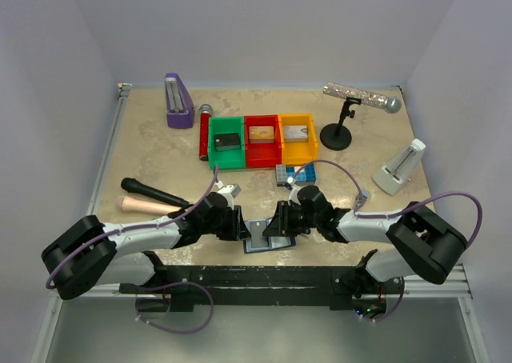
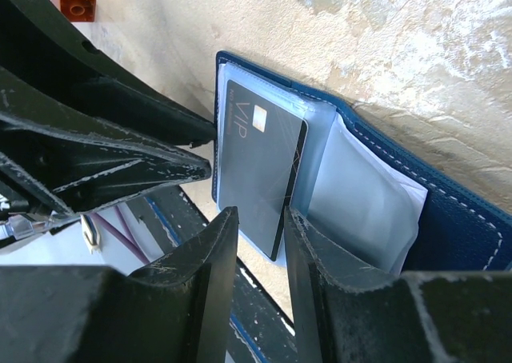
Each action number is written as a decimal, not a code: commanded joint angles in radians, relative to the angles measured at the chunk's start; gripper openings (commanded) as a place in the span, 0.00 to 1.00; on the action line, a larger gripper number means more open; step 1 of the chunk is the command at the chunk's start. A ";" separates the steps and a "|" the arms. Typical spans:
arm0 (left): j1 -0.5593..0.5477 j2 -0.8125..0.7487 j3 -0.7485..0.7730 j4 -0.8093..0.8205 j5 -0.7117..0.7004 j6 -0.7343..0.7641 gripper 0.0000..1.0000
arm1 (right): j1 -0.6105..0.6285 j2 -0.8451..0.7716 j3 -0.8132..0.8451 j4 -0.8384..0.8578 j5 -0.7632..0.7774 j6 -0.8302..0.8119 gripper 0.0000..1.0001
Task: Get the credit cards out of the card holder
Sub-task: Remove the credit card from the card holder.
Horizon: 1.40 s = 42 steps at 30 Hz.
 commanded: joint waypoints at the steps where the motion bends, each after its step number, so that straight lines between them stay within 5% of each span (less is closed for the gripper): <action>1: 0.004 -0.059 0.040 -0.042 -0.020 0.037 0.37 | -0.004 -0.001 -0.006 0.019 0.000 0.005 0.35; 42: 0.004 0.065 0.016 0.079 -0.003 0.021 0.13 | -0.006 0.031 -0.032 0.137 -0.029 0.043 0.39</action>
